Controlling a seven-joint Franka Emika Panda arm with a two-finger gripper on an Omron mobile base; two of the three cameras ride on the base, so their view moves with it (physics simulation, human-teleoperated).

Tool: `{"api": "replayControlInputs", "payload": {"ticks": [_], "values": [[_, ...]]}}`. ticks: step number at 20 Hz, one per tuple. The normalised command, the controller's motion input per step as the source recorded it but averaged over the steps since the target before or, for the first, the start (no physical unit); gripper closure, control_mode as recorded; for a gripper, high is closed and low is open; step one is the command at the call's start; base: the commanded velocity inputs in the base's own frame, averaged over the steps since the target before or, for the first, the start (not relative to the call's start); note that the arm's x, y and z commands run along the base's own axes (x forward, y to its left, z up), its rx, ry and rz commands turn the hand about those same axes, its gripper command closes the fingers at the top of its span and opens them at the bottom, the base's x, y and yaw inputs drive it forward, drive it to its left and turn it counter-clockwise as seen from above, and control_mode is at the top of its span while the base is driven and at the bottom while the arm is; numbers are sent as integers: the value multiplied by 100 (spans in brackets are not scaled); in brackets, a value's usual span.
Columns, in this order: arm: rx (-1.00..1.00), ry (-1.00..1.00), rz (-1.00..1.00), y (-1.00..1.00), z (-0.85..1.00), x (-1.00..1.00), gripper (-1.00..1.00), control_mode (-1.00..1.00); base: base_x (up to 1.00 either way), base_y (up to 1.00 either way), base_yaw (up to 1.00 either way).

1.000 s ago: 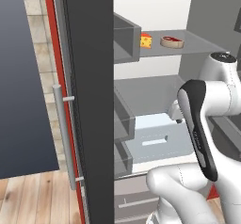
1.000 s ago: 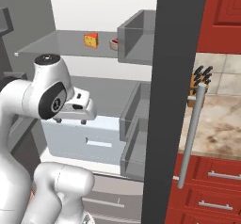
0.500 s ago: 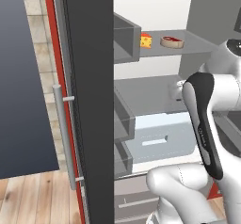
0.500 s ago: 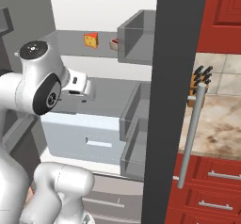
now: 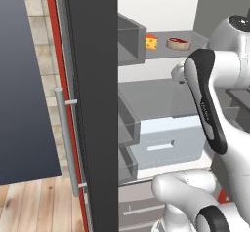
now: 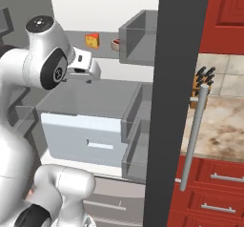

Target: Take the cheese, steak, and lemon wedge from the fridge and place them on the plate on the dining counter to create an appetizer plate.

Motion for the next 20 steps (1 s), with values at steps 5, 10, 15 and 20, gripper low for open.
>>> {"api": "replayControlInputs", "payload": {"ticks": [5,10,15,20], "values": [[0,-10,0,-15,0,39,-100,-100,0,0,0],[0,-30,0,-16,0,37,-100,-100,0,0,0],[0,-11,0,-17,6,26,-100,-100,0,0,0],[0,0,0,-22,20,26,-100,-100,0,0,0]]}}
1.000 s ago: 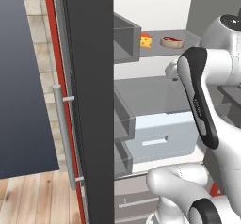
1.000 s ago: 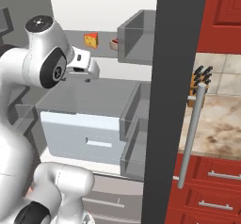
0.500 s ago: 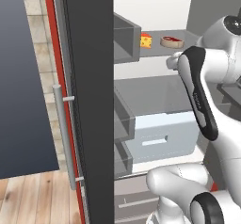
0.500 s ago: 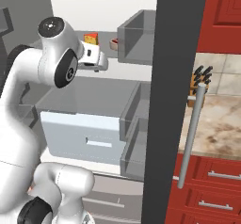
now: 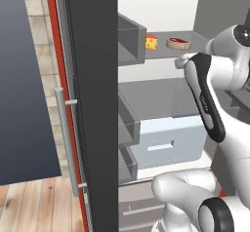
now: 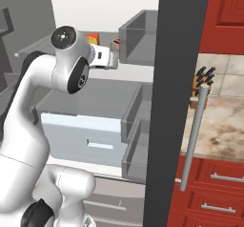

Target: Take the cheese, steak, and lemon wedge from the fridge and place them on the plate on the dining counter to create an appetizer plate.

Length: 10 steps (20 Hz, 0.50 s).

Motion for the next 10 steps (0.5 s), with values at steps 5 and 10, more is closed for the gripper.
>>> {"api": "replayControlInputs", "payload": {"ticks": [5,10], "values": [[0,0,0,-23,24,34,-100,-100,0,0,0],[0,0,0,-18,4,45,-100,-100,0,0,0]]}}
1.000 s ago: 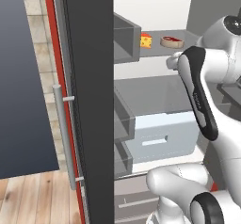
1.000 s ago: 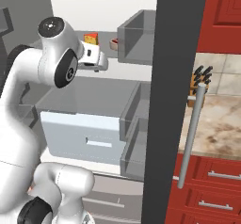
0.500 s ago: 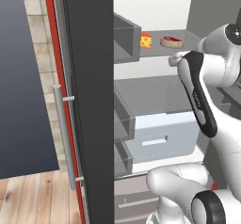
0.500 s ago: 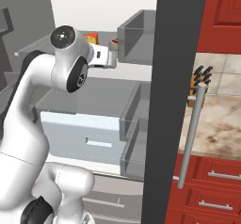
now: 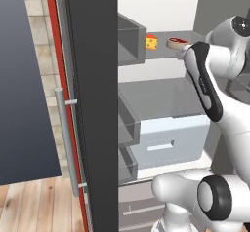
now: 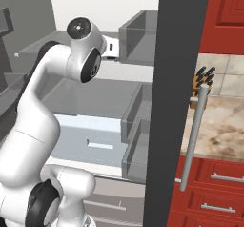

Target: Take the cheese, steak, and lemon wedge from the fridge and place them on the plate on the dining counter to create an appetizer plate.

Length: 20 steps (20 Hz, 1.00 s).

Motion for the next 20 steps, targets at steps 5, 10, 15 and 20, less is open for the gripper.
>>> {"api": "replayControlInputs", "payload": {"ticks": [5,10,15,20], "values": [[0,0,0,-10,0,54,-100,-100,0,0,0],[0,0,0,-12,0,49,-100,-100,0,0,0],[0,0,0,-20,0,32,-100,-100,0,0,0],[0,0,0,-13,0,26,-100,-100,0,0,0]]}}
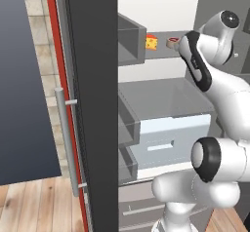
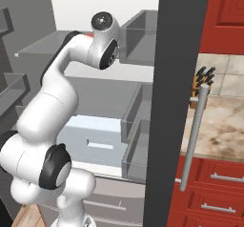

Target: Take the cheese, steak, and lemon wedge from the fridge and place them on the plate on the dining counter to create an appetizer plate.

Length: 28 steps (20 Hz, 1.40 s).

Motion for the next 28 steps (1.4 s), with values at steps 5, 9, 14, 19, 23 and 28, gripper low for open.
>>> {"api": "replayControlInputs", "payload": {"ticks": [5,9,14,19,23,28], "values": [[0,0,1,-9,0,28,-100,-100,0,0,0],[0,1,1,-14,0,24,-100,-100,0,0,0],[0,3,4,-15,0,24,-100,-100,0,0,0],[0,4,10,-3,-2,27,-100,-100,0,0,0],[0,1,13,0,-9,33,-100,-100,0,0,0],[0,0,14,0,-19,37,-100,-100,0,0,0]]}}
